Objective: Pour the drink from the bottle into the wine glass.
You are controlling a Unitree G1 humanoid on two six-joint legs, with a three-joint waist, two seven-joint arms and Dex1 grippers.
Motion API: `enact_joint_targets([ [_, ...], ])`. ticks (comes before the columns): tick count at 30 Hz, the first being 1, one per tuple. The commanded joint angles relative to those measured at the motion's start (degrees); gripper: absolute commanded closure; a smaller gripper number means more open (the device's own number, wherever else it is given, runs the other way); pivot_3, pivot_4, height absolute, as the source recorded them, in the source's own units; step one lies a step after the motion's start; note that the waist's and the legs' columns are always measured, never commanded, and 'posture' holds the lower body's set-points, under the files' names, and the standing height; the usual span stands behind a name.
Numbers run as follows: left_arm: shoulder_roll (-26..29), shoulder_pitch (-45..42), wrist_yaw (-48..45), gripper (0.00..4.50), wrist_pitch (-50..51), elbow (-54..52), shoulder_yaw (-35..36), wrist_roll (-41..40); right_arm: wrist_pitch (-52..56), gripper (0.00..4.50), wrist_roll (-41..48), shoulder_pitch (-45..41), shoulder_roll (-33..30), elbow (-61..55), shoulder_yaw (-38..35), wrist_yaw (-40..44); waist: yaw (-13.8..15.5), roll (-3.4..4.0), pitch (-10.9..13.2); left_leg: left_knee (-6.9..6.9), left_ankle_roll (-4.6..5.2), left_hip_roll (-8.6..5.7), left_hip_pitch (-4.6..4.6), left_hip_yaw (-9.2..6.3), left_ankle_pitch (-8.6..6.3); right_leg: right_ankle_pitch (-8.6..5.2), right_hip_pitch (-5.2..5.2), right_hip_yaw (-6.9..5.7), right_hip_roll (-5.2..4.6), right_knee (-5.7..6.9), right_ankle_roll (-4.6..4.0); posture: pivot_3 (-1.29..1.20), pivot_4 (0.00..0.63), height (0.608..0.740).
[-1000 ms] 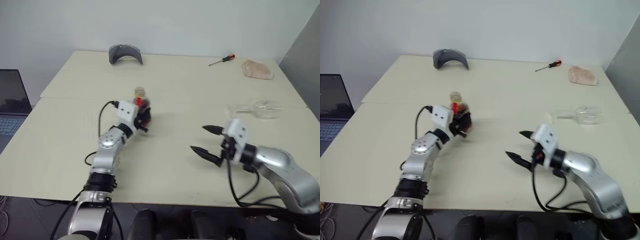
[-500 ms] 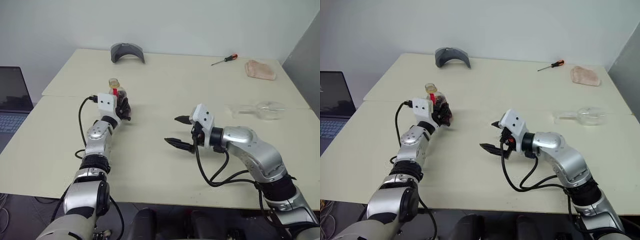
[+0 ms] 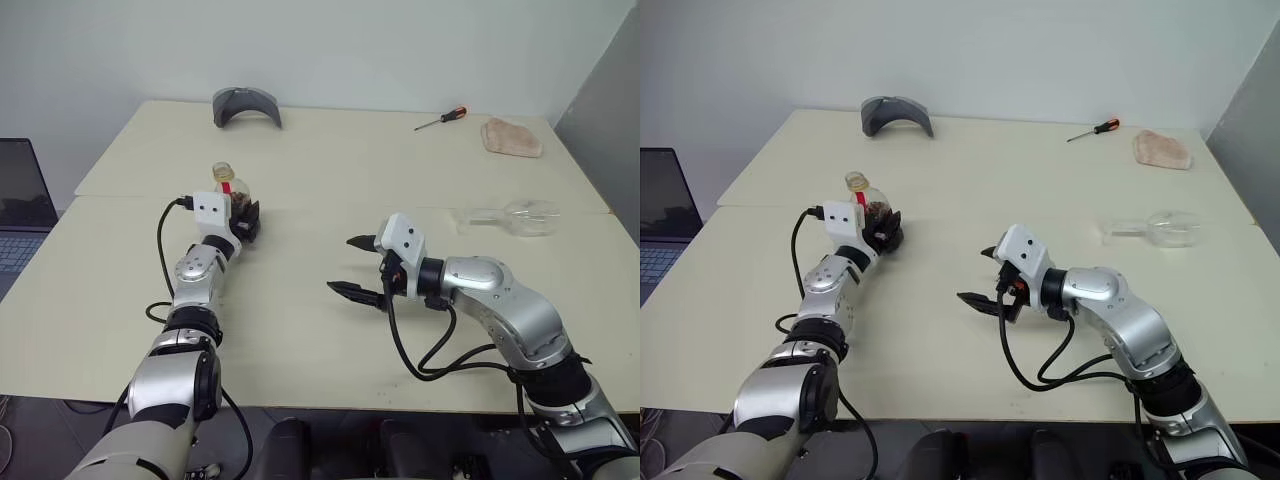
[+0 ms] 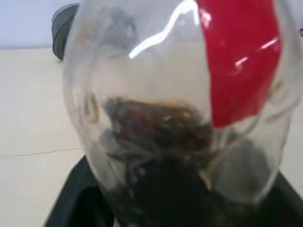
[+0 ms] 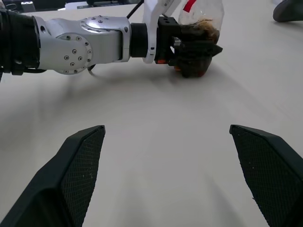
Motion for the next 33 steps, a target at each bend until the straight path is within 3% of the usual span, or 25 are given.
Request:
enact_joint_targets([
  [1,-0.1,1.6,-0.8,0.36,-1.0,-2.8,0.7,-1.4,0.4,0.00,0.7,0.4,-0.5,-2.8,-1.5,0.5,0.0,0.00,0.0,0.00,0.00,0.00,0.00,0.00,0.00,0.00,0.00,0.00,0.00,0.01,0.00,0.00,0.150,0.740],
  [2,-0.2,2.4,-1.0,0.02,-0.9,-3.7,0.6,-1.6,0.6,0.00,0.9,0.6,-0.6,-3.1,-1.6,0.5,0.0,0.00,0.0,0.00,0.00,0.01,0.01,0.00,0.00,0.00,0.00,0.00,0.00,0.01,0.00,0.00,0.150,0.740],
  [12,-0.6,15.9,-1.3,0.02,5.3,-25.4,-1.0,-2.2,2.7,0.00,3.4,2.0,-2.7,-6.6,-4.6,0.9,-0.2,0.00,0.0,-0.02,-0.01,0.05,0.14,0.08,0.00,0.00,0.03,0.09,-0.01,0.15,-0.01,0.00,0.150,0.740],
  [18,-2.0,31.0,5.4,0.02,14.8,-50.5,0.2,-2.6,7.1,0.00,8.9,5.4,-4.4,-11.0,-10.0,0.5,-0.2,0.00,0.0,-0.03,0.00,0.08,0.14,0.08,-0.01,0.00,0.05,0.15,-0.03,0.12,-0.01,0.00,0.150,0.740],
  [23,-0.7,45.8,2.7,0.02,24.9,-71.7,-3.0,-4.0,13.7,0.00,13.8,10.8,-2.4,-13.8,-18.1,-6.5,-0.1,-0.07,-0.1,-0.07,-0.01,0.10,0.16,0.05,-0.02,-0.01,0.11,0.13,-0.04,0.09,-0.01,0.00,0.150,0.740],
  [28,3.8,46.4,-5.0,0.02,29.6,-77.8,-8.8,-4.6,21.1,0.00,18.8,14.9,6.4,-14.8,-26.9,-18.9,0.3,-0.09,-0.1,-0.06,0.00,0.08,0.17,0.02,0.00,-0.01,0.10,0.08,-0.02,0.20,-0.04,0.00,0.150,0.740],
  [33,6.5,34.1,-13.7,0.02,36.0,-75.9,-12.6,-9.7,21.7,0.00,20.7,10.3,23.0,-8.1,-41.4,-40.4,0.2,-0.11,-0.1,-0.05,-0.01,0.05,0.16,0.06,0.01,-0.01,0.06,0.13,0.02,0.23,-0.03,0.00,0.150,0.740],
])
